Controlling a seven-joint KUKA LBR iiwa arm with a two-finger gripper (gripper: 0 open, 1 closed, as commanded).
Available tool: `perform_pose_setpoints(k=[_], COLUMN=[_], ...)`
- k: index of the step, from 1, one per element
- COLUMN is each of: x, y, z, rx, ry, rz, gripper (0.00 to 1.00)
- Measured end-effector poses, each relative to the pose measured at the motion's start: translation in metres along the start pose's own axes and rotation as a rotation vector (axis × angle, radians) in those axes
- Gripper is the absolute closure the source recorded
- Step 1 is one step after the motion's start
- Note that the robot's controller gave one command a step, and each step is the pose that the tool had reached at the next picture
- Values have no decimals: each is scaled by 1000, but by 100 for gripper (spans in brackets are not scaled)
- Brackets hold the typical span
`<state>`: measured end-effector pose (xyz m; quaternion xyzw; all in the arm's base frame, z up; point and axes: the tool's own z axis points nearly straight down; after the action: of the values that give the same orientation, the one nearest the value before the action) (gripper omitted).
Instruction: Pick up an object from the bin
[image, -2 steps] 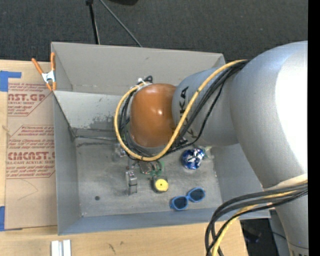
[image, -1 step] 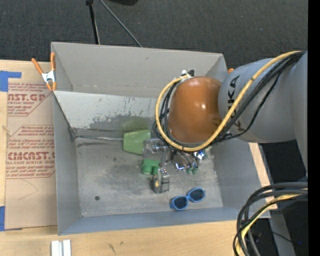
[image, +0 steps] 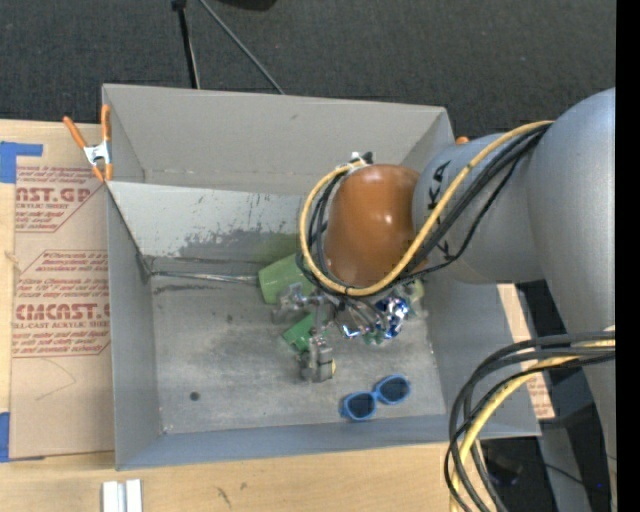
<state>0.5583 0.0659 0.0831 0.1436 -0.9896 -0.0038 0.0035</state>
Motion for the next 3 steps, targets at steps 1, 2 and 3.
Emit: perform_pose_setpoints(k=[1,2,3], x=[26,22,16], y=[-6,-12,-14], z=[-83,13,5], rx=[11,3,8], ry=[-13,6,-12], rz=[-83,-21,-19], gripper=[0,0,100])
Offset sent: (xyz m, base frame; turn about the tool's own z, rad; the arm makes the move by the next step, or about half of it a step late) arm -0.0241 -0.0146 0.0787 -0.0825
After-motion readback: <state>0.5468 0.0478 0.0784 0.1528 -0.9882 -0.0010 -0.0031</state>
